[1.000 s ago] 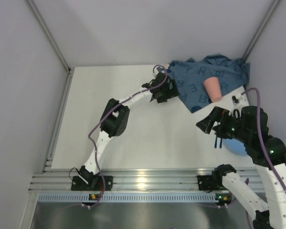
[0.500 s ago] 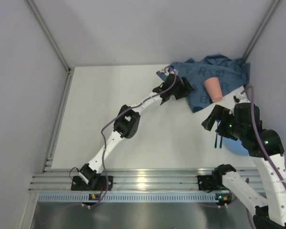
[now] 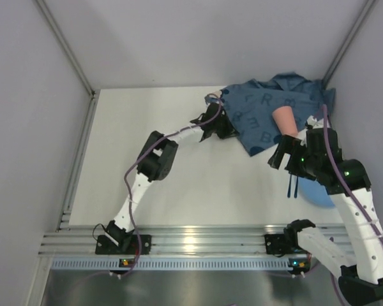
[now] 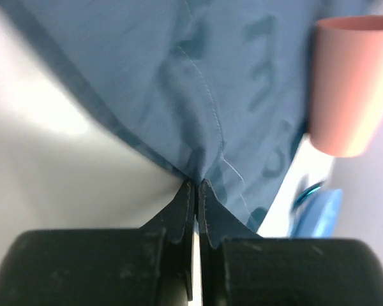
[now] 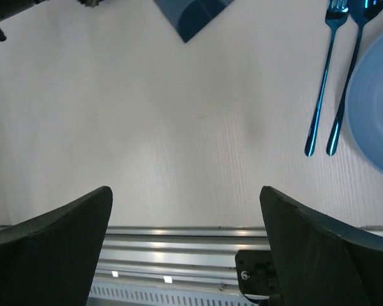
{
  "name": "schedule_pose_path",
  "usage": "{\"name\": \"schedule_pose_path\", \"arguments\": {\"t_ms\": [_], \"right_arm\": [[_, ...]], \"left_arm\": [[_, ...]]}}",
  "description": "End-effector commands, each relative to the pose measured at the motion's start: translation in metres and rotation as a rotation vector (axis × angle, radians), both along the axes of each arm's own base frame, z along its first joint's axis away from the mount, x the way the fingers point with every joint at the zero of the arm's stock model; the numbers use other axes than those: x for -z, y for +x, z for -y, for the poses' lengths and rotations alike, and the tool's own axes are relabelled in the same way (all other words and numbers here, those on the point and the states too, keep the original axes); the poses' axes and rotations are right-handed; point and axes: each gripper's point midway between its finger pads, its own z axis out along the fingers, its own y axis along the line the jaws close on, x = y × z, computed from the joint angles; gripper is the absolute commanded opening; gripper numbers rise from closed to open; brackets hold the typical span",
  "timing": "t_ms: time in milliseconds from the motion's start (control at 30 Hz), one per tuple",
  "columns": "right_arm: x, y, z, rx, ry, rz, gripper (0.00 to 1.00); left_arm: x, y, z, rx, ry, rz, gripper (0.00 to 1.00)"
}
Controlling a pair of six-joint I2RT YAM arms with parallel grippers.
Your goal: Set the dinner table for one person
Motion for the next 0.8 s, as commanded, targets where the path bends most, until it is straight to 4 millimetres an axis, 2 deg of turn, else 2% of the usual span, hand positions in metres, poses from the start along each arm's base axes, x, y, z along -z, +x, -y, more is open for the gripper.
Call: {"name": "schedule_pose_path", "arguments": {"t_ms": [0,33,67,100,133,167,200,233,267,300,333,367,400,433,467,500,567,600,767], "right_arm": [[-0.012,0.031,-0.022,-0.086,0.056,0.06,1.0],[-0.012,0.037,-0.025,-0.096,0.061,0.061,1.0],[-0.016,0.046,-0.029,-0.102,0.073,0.083,1.0],[-0.011,0.055,-0.034,-0.112,0.078,0.062,1.0],[-0.014,0.06,-0.04,-0.135,0.096,0.067,1.0],[-0.016,0.07,-0.045,-0.149,0.107,0.085,1.0],[-0.012,0.081,-0.05,-0.156,0.113,0.065,1.0],[-0.011,0.089,-0.055,-0.17,0.123,0.066,1.0],[-0.009,0.095,-0.057,-0.174,0.124,0.057,0.99],[0.005,0.105,-0.06,-0.173,0.114,0.008,0.98],[0.006,0.112,-0.061,-0.169,0.104,0.003,0.98],[0.012,0.118,-0.063,-0.172,0.096,-0.015,0.97],[0.029,0.126,-0.065,-0.174,0.078,-0.067,0.97],[0.035,0.13,-0.068,-0.178,0.053,-0.081,0.97],[0.044,0.131,-0.068,-0.178,0.039,-0.117,0.96],[0.063,0.133,-0.07,-0.179,0.016,-0.18,0.95],[0.079,0.13,-0.07,-0.175,-0.02,-0.24,0.94],[0.093,0.126,-0.069,-0.169,-0.032,-0.28,0.94],[0.116,0.116,-0.066,-0.175,-0.047,-0.315,0.94]], "left_arm": [[-0.03,-0.003,-0.098,-0.024,0.105,0.005,0.0],[-0.028,-0.011,-0.114,-0.011,0.12,-0.01,0.0],[-0.005,-0.039,-0.138,0.021,0.169,-0.106,0.0],[-0.004,-0.044,-0.164,0.038,0.216,-0.104,0.0],[-0.018,-0.055,-0.18,0.046,0.247,-0.103,0.0],[-0.006,-0.075,-0.198,0.061,0.294,-0.145,0.0],[0.0,-0.087,-0.222,0.076,0.361,-0.161,0.0],[-0.001,-0.107,-0.238,0.079,0.392,-0.176,0.0],[-0.001,-0.113,-0.251,0.072,0.413,-0.179,0.0],[0.002,-0.122,-0.263,0.074,0.449,-0.182,0.0],[0.001,-0.129,-0.27,0.068,0.46,-0.182,0.0],[0.001,-0.144,-0.28,0.059,0.471,-0.195,0.0],[0.0,-0.148,-0.288,0.047,0.472,-0.198,0.0],[0.001,-0.155,-0.291,0.046,0.472,-0.207,0.0],[0.001,-0.164,-0.294,0.044,0.475,-0.215,0.0],[0.002,-0.168,-0.296,0.045,0.477,-0.221,0.0],[0.003,-0.178,-0.298,0.059,0.477,-0.233,0.0],[0.001,-0.18,-0.3,0.061,0.485,-0.226,0.0],[0.001,-0.179,-0.328,0.027,0.574,-0.225,0.0]]}}
